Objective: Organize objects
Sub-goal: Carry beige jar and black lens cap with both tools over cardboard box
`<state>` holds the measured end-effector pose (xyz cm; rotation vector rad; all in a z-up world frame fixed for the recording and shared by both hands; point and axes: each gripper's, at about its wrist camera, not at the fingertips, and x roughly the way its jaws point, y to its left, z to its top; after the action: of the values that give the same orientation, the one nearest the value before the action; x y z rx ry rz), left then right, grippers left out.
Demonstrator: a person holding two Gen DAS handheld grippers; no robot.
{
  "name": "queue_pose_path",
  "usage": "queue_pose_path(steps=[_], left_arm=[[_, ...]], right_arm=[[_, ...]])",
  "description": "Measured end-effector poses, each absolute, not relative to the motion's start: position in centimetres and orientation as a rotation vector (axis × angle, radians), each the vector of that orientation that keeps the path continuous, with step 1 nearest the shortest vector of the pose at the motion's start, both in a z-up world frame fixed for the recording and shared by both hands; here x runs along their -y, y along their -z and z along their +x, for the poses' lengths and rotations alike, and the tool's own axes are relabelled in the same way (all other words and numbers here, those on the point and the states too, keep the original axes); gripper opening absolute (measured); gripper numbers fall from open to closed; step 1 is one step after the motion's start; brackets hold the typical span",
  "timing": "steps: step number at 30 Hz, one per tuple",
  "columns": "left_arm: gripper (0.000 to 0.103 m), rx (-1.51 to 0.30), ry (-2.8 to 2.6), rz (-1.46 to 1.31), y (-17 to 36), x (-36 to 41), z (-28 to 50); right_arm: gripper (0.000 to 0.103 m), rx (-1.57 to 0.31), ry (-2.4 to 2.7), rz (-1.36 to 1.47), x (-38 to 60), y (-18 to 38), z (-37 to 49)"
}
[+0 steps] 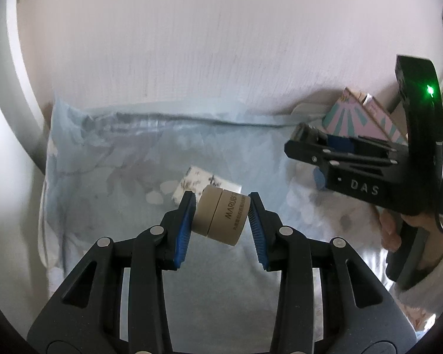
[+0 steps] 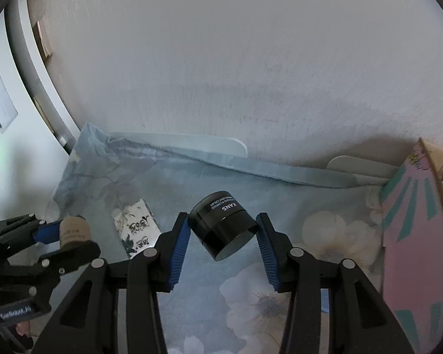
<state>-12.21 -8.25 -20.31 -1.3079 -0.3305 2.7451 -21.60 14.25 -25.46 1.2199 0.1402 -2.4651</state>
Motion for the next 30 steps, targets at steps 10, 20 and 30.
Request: queue_pose_path(steps=[10, 20, 30], left_arm=[[0.033, 0.268, -2.744, -1.293, 15.3, 6.8, -14.1], [0.033, 0.204, -2.714, -1.252, 10.2, 4.0, -16.8], [0.033, 0.142, -2.636, -1.167, 6.6, -1.0, -20.1]], right_arm=[[0.042, -0.091, 2.514, 1.220, -16.4, 21.1, -20.6], [0.042, -0.044, 2.578, 1.217, -20.5, 16.5, -20.0], [0.042, 0.005, 2.661, 1.215, -25.8, 13.4, -19.0]])
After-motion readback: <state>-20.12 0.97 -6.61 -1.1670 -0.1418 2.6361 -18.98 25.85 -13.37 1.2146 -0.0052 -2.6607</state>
